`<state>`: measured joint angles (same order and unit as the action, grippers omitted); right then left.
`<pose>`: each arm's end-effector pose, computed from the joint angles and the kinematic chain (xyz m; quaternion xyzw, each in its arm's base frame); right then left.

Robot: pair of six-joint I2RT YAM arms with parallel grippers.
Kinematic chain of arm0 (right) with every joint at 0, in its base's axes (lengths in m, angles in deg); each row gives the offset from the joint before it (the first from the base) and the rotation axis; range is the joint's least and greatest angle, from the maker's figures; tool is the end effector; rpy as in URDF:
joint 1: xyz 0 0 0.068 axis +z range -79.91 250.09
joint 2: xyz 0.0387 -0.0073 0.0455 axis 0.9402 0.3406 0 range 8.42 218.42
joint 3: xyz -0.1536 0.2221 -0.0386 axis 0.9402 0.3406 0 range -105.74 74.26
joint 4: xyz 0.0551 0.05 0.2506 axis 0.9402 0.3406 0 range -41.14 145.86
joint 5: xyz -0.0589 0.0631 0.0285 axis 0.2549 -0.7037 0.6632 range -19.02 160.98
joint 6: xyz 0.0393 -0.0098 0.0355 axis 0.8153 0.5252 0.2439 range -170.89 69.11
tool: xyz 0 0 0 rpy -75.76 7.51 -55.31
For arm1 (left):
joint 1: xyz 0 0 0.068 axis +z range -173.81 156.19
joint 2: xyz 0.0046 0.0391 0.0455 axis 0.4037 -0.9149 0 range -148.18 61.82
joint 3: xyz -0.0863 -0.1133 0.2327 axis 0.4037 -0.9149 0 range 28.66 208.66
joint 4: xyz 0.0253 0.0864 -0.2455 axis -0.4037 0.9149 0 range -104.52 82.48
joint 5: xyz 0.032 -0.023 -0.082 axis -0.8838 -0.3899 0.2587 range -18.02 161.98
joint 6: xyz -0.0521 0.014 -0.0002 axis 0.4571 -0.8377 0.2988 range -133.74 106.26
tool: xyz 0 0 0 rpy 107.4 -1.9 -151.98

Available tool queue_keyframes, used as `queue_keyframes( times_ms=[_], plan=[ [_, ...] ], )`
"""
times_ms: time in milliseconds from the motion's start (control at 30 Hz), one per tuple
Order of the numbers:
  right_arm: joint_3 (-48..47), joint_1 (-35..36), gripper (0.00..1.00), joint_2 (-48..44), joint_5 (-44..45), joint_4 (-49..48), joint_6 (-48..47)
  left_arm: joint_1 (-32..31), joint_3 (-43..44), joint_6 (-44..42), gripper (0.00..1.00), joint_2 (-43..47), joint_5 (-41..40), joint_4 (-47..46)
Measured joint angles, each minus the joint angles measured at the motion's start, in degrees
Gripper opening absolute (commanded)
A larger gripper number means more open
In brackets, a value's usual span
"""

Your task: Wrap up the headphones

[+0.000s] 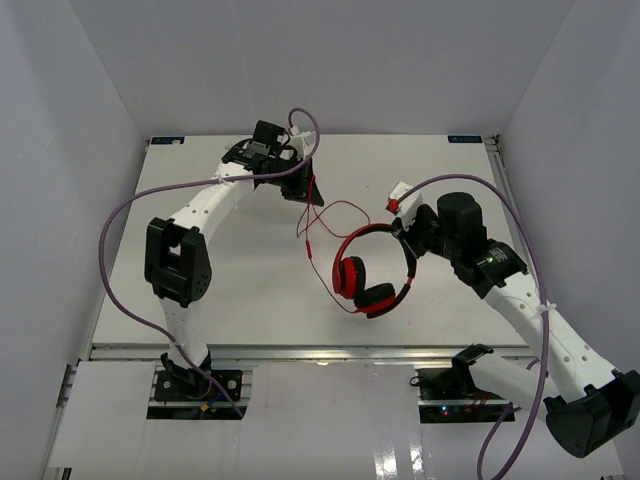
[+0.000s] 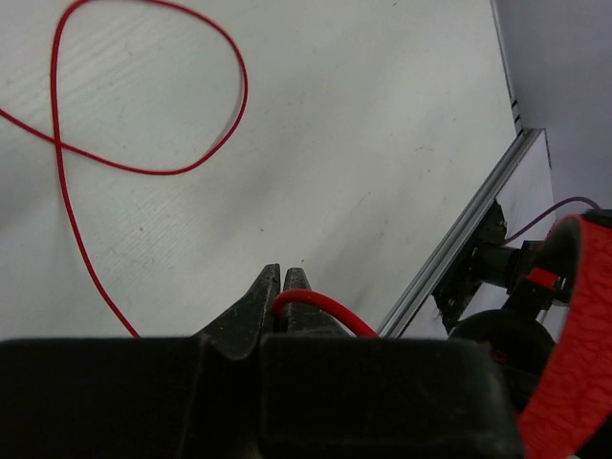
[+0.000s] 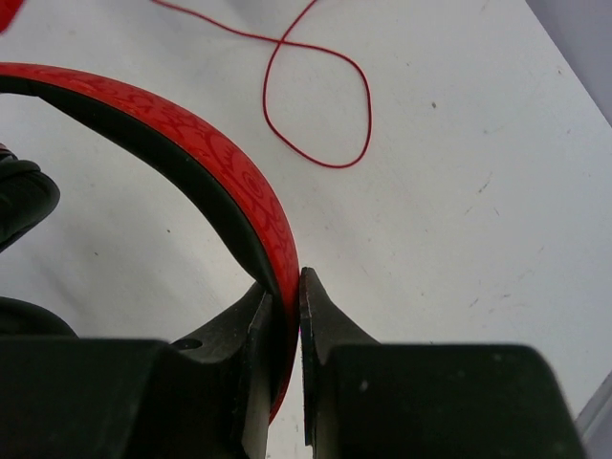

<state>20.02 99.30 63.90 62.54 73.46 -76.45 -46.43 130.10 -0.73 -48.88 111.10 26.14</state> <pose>0.1850 0.1095 0.3381 -0.4234 0.7323 0.0792 0.5274 0.3884 -0.1863 0.3026 0.1886 0.8725 -0.3982 0.2112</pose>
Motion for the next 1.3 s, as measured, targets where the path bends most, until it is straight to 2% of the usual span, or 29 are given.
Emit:
queue_keyframes(
  times_ms=[233, 433, 600, 1000, 1300],
  plan=[
    [-2.9, 0.4, 0.08, -0.4, -6.6, -2.3, 2.7, -0.6, -0.4, -0.1, 0.00, -5.0, -2.4, 4.9],
    [-2.9, 6.6, 0.08, 0.3, -7.5, -2.8, 0.5, -0.8, 8.5, 1.5, 0.00, -9.9, -2.2, 5.9],
    [-0.4, 10.8, 0.08, 3.0, -0.3, -3.9, -3.3, -1.1, 11.5, 2.5, 0.00, -10.2, -2.0, 5.6],
    [3.5, 12.4, 0.08, 9.3, 21.0, -7.3, -8.4, -1.7, 11.0, 3.0, 0.00, -8.5, -2.1, 6.2],
    [3.5, 12.4, 0.08, 10.8, 29.2, -11.8, -9.7, -2.1, 9.6, 2.9, 0.00, -4.5, -2.3, 7.1]
  ],
)
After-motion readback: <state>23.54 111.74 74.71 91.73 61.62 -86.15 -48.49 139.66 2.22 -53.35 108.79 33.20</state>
